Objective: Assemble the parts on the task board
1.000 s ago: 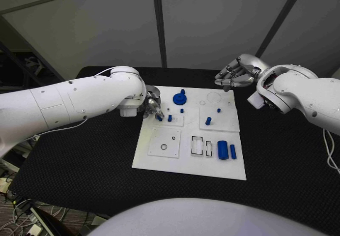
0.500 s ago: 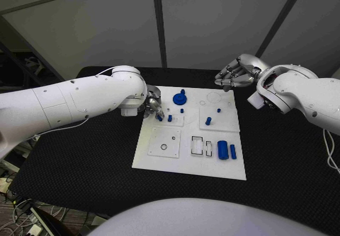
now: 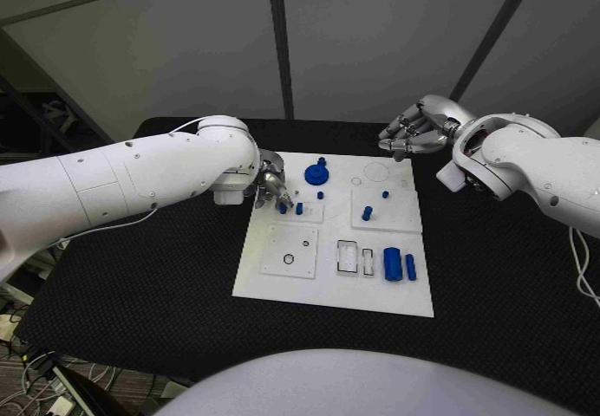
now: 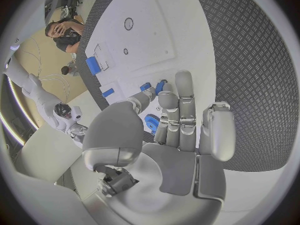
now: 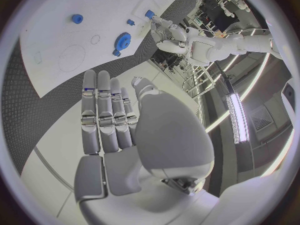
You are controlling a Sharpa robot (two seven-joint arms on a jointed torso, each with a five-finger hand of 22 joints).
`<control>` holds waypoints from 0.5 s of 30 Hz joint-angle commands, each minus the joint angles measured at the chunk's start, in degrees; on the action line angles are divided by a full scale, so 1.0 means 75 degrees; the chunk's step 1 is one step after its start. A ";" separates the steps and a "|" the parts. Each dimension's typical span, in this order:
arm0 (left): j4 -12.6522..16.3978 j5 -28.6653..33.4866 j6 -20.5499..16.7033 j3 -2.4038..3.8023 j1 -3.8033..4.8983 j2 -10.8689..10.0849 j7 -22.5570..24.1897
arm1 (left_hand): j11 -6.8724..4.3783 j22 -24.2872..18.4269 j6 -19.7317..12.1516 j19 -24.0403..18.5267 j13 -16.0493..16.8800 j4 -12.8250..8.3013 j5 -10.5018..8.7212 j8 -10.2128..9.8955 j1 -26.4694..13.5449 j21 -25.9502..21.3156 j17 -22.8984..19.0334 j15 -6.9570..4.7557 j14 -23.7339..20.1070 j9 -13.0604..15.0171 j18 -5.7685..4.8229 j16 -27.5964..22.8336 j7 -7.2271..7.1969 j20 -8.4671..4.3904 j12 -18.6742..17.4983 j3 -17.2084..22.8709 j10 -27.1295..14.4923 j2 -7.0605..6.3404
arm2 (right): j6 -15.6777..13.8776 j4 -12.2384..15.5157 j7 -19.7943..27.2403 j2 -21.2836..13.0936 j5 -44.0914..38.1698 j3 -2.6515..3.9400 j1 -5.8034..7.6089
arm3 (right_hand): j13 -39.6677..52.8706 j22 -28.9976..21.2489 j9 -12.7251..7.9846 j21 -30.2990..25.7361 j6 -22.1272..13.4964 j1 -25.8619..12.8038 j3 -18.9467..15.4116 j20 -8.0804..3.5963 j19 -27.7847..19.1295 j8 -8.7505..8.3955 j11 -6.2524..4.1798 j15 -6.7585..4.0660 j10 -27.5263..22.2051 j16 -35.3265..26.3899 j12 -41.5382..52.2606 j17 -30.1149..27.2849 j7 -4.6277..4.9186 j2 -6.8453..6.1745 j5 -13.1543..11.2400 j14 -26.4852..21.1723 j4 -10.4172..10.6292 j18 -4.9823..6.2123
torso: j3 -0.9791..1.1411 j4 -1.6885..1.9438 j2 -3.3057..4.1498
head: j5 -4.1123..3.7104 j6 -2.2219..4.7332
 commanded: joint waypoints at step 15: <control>-0.0010 -0.0128 0.0090 -0.0031 -0.0048 -0.0003 -0.0004 | 0.0002 0.1655 0.0155 0.0290 0.0110 0.0082 -0.0024 -0.0055 -0.0209 0.0084 0.0016 -0.0060 0.0014 0.0009 -0.0194 0.0043 -0.0029 -0.0073 0.0082 -0.0198 0.0088 -0.0001 | 0.0017 0.0021 0.0065 -0.0019 0.0022 0.0003 0.0015 | 0.0009 -0.0009 0.0005 -0.0031 -0.0058 -0.0034 0.0022 0.0035 0.0029 0.0041 0.0001 0.0014 -0.0067 -0.0041 0.0012 0.0011 -0.0017 0.0017 0.0030 -0.0066 0.0037 0.0081 | -0.0005 0.0003 -0.0001 | -0.0003 0.0001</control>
